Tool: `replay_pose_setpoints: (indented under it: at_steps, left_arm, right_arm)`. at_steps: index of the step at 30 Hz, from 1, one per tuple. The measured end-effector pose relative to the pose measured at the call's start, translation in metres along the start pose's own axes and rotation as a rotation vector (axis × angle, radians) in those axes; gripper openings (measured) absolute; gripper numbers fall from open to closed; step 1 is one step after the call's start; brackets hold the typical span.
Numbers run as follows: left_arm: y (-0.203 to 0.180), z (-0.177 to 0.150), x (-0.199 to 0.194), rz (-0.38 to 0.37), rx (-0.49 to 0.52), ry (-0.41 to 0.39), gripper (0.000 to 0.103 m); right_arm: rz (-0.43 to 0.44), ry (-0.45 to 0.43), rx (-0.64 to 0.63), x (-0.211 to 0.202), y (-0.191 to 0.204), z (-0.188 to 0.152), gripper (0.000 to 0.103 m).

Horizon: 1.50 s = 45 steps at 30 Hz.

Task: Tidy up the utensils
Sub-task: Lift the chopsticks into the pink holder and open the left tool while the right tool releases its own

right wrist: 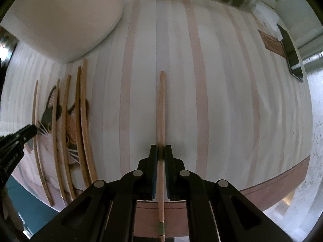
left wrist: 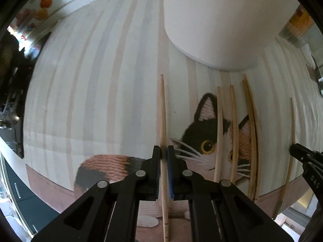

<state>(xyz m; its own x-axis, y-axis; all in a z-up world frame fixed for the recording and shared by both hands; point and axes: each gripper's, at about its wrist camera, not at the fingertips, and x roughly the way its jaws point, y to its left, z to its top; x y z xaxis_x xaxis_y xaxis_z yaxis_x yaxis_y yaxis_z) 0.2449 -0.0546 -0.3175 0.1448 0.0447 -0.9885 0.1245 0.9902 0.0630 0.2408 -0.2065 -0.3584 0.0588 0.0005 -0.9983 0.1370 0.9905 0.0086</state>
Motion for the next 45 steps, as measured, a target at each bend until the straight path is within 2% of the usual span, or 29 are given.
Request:
replay_pose_setpoints:
  at_steps: [8,13,19,25,28,33,37,42,45]
  left_arm:
    - [0.008,0.013,-0.062,0.044,-0.003,-0.180,0.004]
    - [0.016,0.023,-0.108,0.037,-0.035,-0.298,0.004]
    - [0.032,0.035,-0.177,-0.042,-0.124,-0.453,0.003]
    - [0.043,0.042,-0.251,-0.114,-0.158,-0.596,0.003]
    - [0.050,0.046,-0.290,-0.174,-0.169,-0.655,0.003]
    - [0.058,0.059,-0.333,-0.259,-0.180,-0.715,0.003]
    - [0.054,0.077,-0.352,-0.268,-0.167,-0.748,0.003]
    - [0.043,0.112,-0.345,-0.267,-0.146,-0.737,0.003]
    - [0.033,0.134,-0.329,-0.281,-0.126,-0.694,0.003]
  right_arm:
    - [0.030,-0.158,0.029,-0.053,-0.006,0.007,0.007]
    - [0.037,-0.292,0.040,-0.096,-0.003,0.014,0.006]
    - [0.090,-0.433,0.062,-0.153,-0.007,0.025,0.006]
    - [0.180,-0.575,0.094,-0.222,-0.014,0.043,0.006]
    - [0.234,-0.648,0.118,-0.261,-0.020,0.057,0.006]
    - [0.294,-0.737,0.143,-0.305,-0.023,0.087,0.006]
    - [0.321,-0.785,0.152,-0.324,-0.016,0.119,0.006]
    - [0.331,-0.821,0.150,-0.327,0.000,0.151,0.006]
    - [0.334,-0.825,0.157,-0.318,0.010,0.172,0.006]
